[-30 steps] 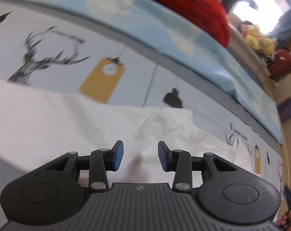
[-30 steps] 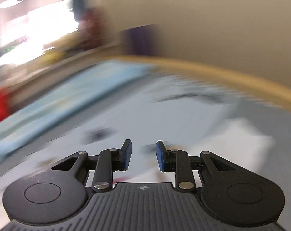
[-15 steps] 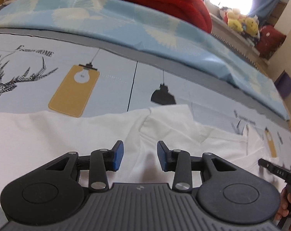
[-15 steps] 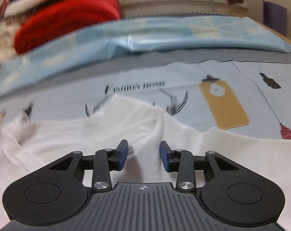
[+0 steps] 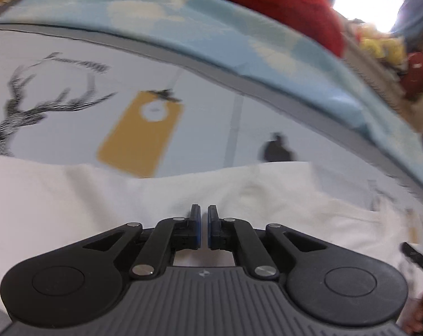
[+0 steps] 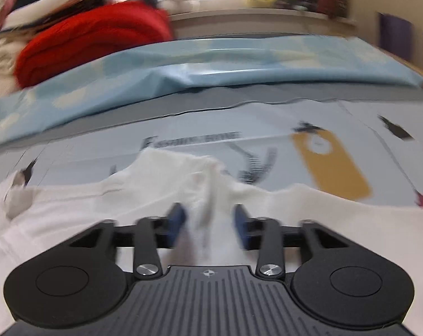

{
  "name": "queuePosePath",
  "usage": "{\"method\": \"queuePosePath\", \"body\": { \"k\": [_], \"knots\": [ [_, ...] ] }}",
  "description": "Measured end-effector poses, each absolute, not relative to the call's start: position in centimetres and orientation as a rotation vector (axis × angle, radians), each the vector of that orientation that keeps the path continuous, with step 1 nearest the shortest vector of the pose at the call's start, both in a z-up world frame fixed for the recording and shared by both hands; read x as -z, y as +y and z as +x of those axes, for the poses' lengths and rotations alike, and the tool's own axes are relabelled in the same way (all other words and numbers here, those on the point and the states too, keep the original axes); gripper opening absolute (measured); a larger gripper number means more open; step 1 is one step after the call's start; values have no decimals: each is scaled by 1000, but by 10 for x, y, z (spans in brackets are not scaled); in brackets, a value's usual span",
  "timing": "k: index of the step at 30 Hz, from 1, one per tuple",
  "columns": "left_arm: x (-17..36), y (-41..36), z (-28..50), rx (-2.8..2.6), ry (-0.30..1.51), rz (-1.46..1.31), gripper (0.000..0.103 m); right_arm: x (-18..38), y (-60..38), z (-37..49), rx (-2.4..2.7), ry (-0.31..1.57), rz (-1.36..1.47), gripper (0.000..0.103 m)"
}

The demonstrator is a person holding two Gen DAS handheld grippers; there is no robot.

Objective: Fold small clothes

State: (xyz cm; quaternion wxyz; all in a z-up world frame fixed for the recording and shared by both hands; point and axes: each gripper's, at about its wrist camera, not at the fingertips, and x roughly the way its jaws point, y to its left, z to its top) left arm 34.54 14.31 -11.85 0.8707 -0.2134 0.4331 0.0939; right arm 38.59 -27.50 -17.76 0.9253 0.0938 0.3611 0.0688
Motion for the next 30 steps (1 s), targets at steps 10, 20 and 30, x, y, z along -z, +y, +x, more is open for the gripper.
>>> {"method": "queuePosePath", "body": {
  "k": [10, 20, 30],
  "knots": [
    [95, 113, 345, -126, 892, -433, 8, 198, -409, 341, 181, 728, 206, 0],
    [51, 96, 330, -63, 855, -372, 15, 195, -528, 288, 792, 705, 303, 41],
    [14, 72, 299, 23, 854, -240, 20, 205, -602, 254, 878, 705, 427, 2]
  ]
}}
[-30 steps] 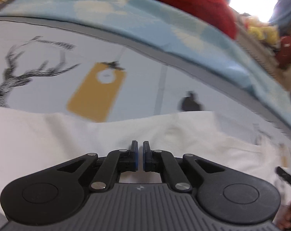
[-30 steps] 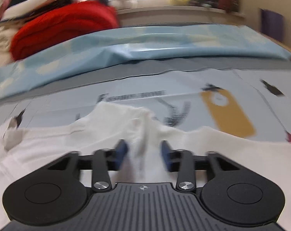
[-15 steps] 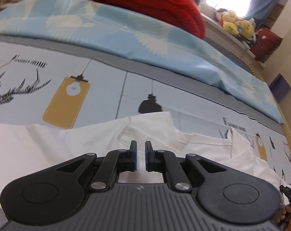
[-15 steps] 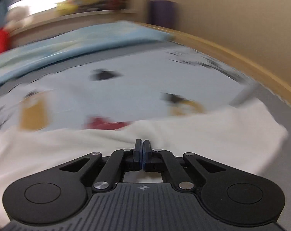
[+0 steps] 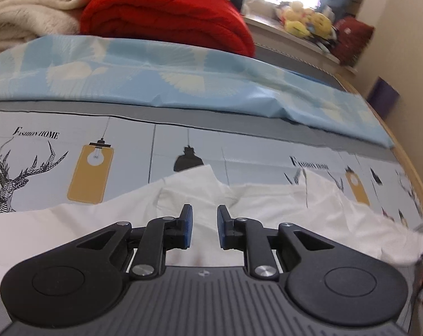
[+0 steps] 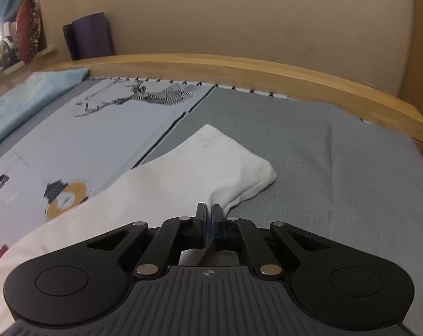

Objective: Fold small clothes

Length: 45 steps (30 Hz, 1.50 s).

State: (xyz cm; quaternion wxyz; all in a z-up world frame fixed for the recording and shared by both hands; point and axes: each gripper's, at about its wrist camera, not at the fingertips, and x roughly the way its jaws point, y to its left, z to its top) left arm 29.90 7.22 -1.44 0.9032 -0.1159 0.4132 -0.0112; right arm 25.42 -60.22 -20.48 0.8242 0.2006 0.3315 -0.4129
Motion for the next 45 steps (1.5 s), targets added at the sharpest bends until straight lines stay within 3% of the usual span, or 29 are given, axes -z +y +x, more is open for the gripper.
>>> {"method": "queuePosePath", "body": {
  "k": [2, 4, 10, 18, 25, 30, 37, 38, 39, 40, 41, 44, 45],
  "knots": [
    [12, 69, 286, 58, 872, -227, 20, 201, -605, 257, 930, 716, 370, 2],
    [9, 69, 274, 69, 881, -223, 20, 190, -602, 261, 997, 721, 343, 17],
    [-4, 72, 237, 59, 945, -255, 20, 133, -542, 258, 698, 680, 405, 21],
    [-36, 73, 132, 130, 956, -180, 20, 48, -431, 223, 54, 868, 416, 22],
    [26, 106, 45, 78, 1134, -306, 20, 43, -372, 127, -183, 1047, 273, 38],
    [65, 110, 18, 118, 1283, -289, 20, 104, -363, 91, -133, 1317, 203, 37],
    [89, 104, 6, 167, 1349, -256, 25, 133, -370, 71, -116, 1418, 66, 37],
    [92, 101, 6, 171, 1363, -243, 25, 131, -370, 69, -130, 1414, 59, 34],
    [97, 98, 6, 179, 1381, -228, 25, 130, -370, 67, -146, 1415, 58, 17],
    [100, 95, 5, 189, 1394, -218, 25, 128, -371, 64, -162, 1420, 72, 8],
    [105, 92, 4, 202, 1406, -207, 24, 126, -373, 63, -166, 1417, 77, 7],
    [108, 85, 1, 212, 1414, -96, 0, 117, -375, 52, -188, 1407, 104, 6],
    [105, 88, 2, 205, 1404, -80, 0, 115, -377, 49, -196, 1413, 112, 5]
  ]
}}
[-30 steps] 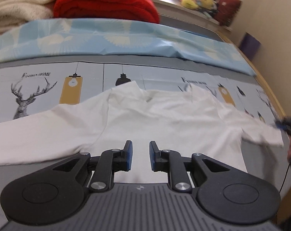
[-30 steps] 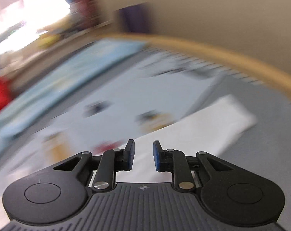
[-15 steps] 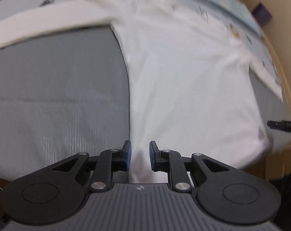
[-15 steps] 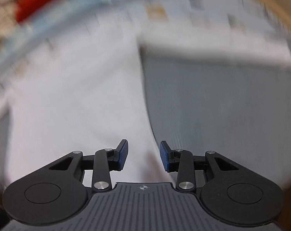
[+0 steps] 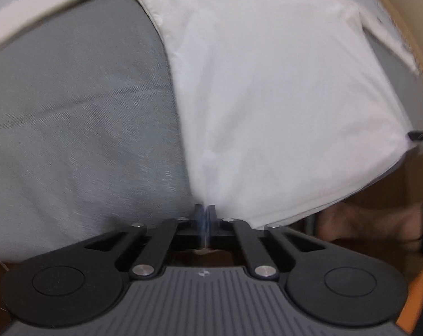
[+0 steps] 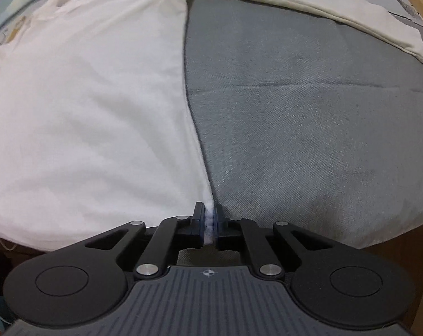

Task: Fold small clothes
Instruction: 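Grasp the shirt hem with both grippers and pull it to flatten the shirt, then open both grippers and move the left gripper to the sleeve cuff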

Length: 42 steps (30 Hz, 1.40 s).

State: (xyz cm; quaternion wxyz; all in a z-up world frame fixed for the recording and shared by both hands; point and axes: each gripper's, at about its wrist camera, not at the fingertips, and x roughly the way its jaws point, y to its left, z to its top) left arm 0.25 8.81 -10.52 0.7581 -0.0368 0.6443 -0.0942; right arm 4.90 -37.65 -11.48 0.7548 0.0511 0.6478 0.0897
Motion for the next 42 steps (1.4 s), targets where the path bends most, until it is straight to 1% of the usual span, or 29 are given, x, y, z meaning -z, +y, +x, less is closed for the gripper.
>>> {"method": "queuePosePath", "body": {
  "k": [3, 7, 11, 14, 15, 16, 19, 20, 23, 24, 25, 26, 29, 31, 33, 38, 39, 40, 41, 42],
  "knots": [
    [97, 108, 2, 158, 1379, -128, 0, 114, -382, 44, -195, 1439, 104, 5],
    [103, 103, -7, 174, 1420, -56, 0, 118, -377, 47, -203, 1475, 76, 5],
    [99, 107, -5, 190, 1412, -108, 1, 113, -373, 44, -199, 1455, 26, 6],
    [88, 108, -4, 203, 1348, -116, 7, 108, -367, 41, -183, 1409, -36, 7],
    [83, 104, 2, 212, 1331, -133, 7, 104, -366, 41, -187, 1386, -44, 7],
    [80, 102, 3, 226, 1313, -145, 7, 99, -366, 40, -198, 1358, -40, 11],
    [79, 94, 5, 280, 1300, -156, 8, 92, -366, 41, -235, 1317, -10, 11],
    [85, 90, 6, 283, 1327, -133, 11, 95, -364, 41, -247, 1329, -11, 12],
    [109, 80, 6, 245, 1449, 4, 12, 119, -354, 45, -260, 1424, -113, 17],
    [109, 78, 5, 249, 1446, 25, 13, 122, -350, 43, -256, 1430, -163, 23],
    [106, 77, 5, 257, 1431, 27, 14, 121, -349, 43, -254, 1424, -176, 25],
    [100, 77, 6, 264, 1406, 11, 16, 117, -351, 44, -254, 1417, -152, 25],
    [88, 79, 7, 248, 1348, 3, 21, 100, -356, 49, -245, 1351, -80, 26],
    [84, 82, 4, 235, 1332, 5, 22, 89, -354, 50, -238, 1282, -90, 27],
    [82, 82, 6, 226, 1325, 4, 27, 76, -352, 52, -222, 1205, -94, 28],
    [75, 79, 9, 198, 1280, -5, 31, 24, -350, 65, -166, 998, -7, 29],
    [74, 79, 12, 193, 1267, -9, 33, 12, -348, 66, -160, 956, 22, 32],
    [71, 80, 11, 189, 1252, -10, 34, -2, -345, 69, -156, 908, 53, 42],
    [67, 78, 10, 186, 1236, -12, 37, -11, -342, 73, -156, 868, 74, 49],
    [64, 77, 11, 183, 1217, -18, 41, -20, -337, 76, -162, 829, 92, 59]
  ]
}}
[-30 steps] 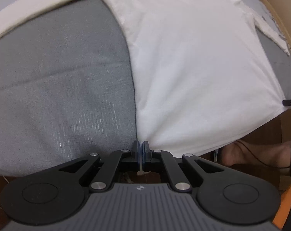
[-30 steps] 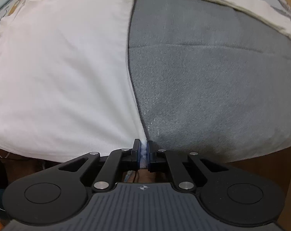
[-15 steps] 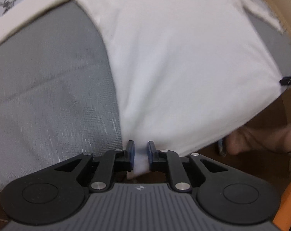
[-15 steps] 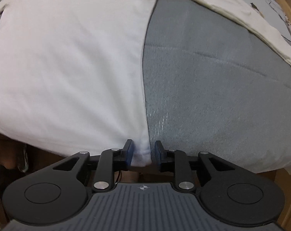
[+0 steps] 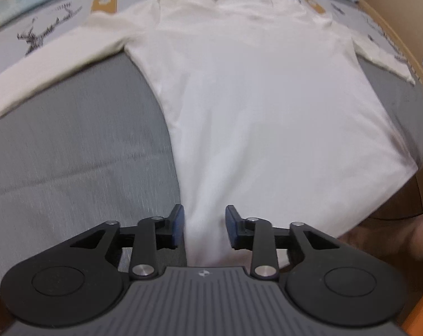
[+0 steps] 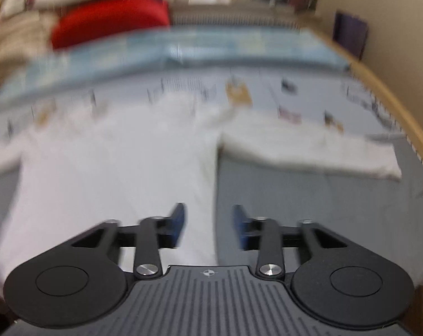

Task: Fold small clothes
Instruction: 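Open both grippers and move the left gripper to the sleeve cuff, then close the left gripper on the white sleeve cuff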

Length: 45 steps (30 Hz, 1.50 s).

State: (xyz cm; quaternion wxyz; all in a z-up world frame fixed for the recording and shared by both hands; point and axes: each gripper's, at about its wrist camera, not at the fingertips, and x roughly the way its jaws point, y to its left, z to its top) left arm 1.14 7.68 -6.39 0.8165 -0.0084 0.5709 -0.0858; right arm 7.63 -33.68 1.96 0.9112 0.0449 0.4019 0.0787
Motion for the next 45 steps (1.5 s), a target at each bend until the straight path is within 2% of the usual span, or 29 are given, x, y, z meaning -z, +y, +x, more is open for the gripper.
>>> {"method": "queuePosePath", "body": {
  "k": [1, 3, 5, 8, 11, 16, 19, 21, 23, 24, 26, 28, 32, 35, 41, 43, 44, 45],
  "knots": [
    [62, 76, 13, 179, 1203, -25, 43, -26, -331, 80, -175, 794, 105, 62],
    [56, 78, 12, 159, 1165, -40, 50, -29, -321, 84, -199, 737, 108, 64],
    [47, 82, 12, 131, 1106, -54, 51, -22, -310, 83, -192, 683, 95, 64],
    [24, 93, 12, 48, 952, -66, 54, -3, -298, 103, -174, 763, 162, 62],
    [-4, 109, 15, -28, 776, -73, 71, -11, -283, 107, -201, 740, 144, 62],
    [-30, 146, 59, -140, 683, -42, 73, -7, -274, 119, -195, 765, 133, 62],
    [-21, 190, 90, -218, 691, -108, 66, -6, -273, 122, -167, 767, 128, 62],
    [-8, 224, 102, -286, 689, -161, 50, -4, -271, 123, -157, 774, 123, 61],
    [10, 260, 109, -348, 724, -244, 37, -2, -270, 123, -157, 789, 119, 59],
    [15, 278, 112, -377, 742, -296, 34, -1, -269, 124, -158, 796, 115, 56],
    [27, 312, 113, -439, 725, -400, 34, 0, -267, 125, -163, 803, 106, 43],
    [41, 340, 112, -513, 737, -463, 34, 0, -265, 127, -172, 805, 101, 22],
    [80, 390, 104, -620, 778, -678, 38, 5, -259, 137, -158, 833, 90, 20],
    [104, 418, 95, -659, 779, -869, 48, 14, -252, 146, -152, 886, 86, 20],
    [115, 437, 96, -693, 734, -938, 46, 20, -234, 154, -167, 913, 66, 20],
    [117, 438, 99, -717, 745, -911, 27, 19, -229, 155, -176, 908, 60, 20],
    [117, 438, 102, -743, 769, -885, 10, 19, -228, 155, -176, 915, 61, 20],
    [116, 436, 104, -764, 781, -866, 6, 19, -229, 157, -181, 941, 82, 21]
  ]
}}
